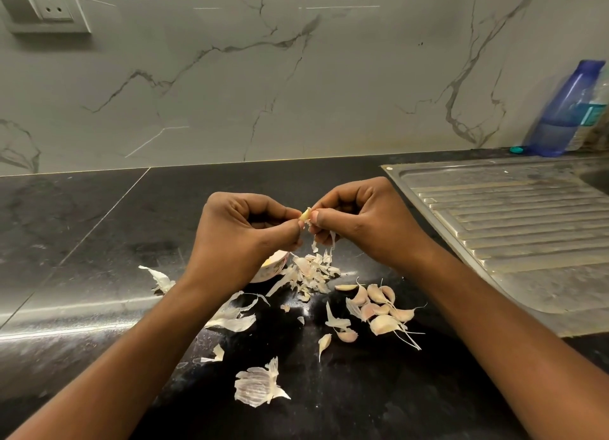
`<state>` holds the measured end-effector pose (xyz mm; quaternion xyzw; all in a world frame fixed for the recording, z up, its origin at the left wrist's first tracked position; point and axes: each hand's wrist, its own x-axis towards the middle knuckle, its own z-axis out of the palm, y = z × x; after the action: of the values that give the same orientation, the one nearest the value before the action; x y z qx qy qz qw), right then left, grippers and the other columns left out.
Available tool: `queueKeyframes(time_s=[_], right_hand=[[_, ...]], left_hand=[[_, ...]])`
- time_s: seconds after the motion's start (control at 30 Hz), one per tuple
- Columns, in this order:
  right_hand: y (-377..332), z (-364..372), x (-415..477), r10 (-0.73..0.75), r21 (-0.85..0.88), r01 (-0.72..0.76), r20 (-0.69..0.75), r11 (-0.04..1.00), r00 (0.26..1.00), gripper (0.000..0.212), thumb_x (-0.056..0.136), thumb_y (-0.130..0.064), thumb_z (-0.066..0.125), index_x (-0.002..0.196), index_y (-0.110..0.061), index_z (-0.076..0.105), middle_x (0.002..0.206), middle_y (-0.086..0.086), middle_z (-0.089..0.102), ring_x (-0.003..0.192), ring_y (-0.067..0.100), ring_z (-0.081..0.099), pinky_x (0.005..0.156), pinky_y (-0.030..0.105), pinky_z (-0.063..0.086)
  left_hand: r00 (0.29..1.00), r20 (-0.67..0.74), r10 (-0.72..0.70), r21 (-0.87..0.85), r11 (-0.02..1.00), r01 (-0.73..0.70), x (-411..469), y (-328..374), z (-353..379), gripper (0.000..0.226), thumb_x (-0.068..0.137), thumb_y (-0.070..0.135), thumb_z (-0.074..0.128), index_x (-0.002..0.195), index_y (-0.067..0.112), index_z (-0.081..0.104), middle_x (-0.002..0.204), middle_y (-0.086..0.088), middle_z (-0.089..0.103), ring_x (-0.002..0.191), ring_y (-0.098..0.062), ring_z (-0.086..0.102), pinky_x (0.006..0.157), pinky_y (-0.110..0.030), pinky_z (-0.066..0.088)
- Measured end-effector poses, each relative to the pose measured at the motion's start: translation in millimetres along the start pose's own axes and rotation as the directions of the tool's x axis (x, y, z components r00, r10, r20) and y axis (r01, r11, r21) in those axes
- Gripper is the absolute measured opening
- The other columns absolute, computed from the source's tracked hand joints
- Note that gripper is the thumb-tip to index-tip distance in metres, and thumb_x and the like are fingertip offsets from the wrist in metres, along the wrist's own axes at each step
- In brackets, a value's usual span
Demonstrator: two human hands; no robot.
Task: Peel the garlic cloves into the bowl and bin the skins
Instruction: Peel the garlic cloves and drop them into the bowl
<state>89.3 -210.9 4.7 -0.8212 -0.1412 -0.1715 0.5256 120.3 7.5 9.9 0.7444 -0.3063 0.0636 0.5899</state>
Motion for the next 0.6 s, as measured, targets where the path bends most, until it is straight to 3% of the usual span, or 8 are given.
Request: queueKeyframes(time_s=[0.13, 0.33, 0.6], right_hand=[[-1.8, -5.7, -0.1, 0.005, 0.024, -0.004, -0.029, 1.0, 1.0, 0.007, 0.096, -0.003, 0.073, 0.096, 0.001, 0.079, 0.082, 0.01, 0.079, 0.071, 0.025, 0.077, 0.068, 0.03, 0.065], [-3.7, -2.1, -1.2, 0.032, 0.026, -0.034, 0.059, 0.999, 0.998, 0.012, 0.093, -0.013, 0.079, 0.101, -0.004, 0.081, 0.086, 0.006, 0.081, 0.077, 0.021, 0.079, 0.072, 0.03, 0.065], [-3.6, -3.3, -2.5, 0.031, 0.011, -0.032, 0.075, 0.999, 0.997, 0.01, 0.094, -0.008, 0.077, 0.102, -0.002, 0.081, 0.088, 0.008, 0.081, 0.078, 0.023, 0.08, 0.073, 0.03, 0.066]], left_hand=[[1.0, -0.016, -0.021, -0.016, 1.0, 0.02, 1.2, -2.7, -0.4, 0.009, 0.084, 0.006, 0.083, 0.093, 0.006, 0.081, 0.081, -0.005, 0.08, 0.07, -0.022, 0.079, 0.07, -0.03, 0.066], [1.0, 0.01, -0.008, -0.021, 1.0, 0.008, -0.1, 0.6, -0.3, 0.021, 0.077, 0.022, 0.084, 0.094, 0.009, 0.082, 0.083, -0.004, 0.081, 0.071, -0.022, 0.079, 0.069, -0.03, 0.066], [0.998, 0.058, -0.006, -0.018, 1.0, 0.007, 0.1, -0.1, -1.2, 0.025, 0.075, 0.027, 0.082, 0.092, 0.009, 0.081, 0.082, -0.003, 0.081, 0.072, -0.021, 0.079, 0.069, -0.031, 0.066]])
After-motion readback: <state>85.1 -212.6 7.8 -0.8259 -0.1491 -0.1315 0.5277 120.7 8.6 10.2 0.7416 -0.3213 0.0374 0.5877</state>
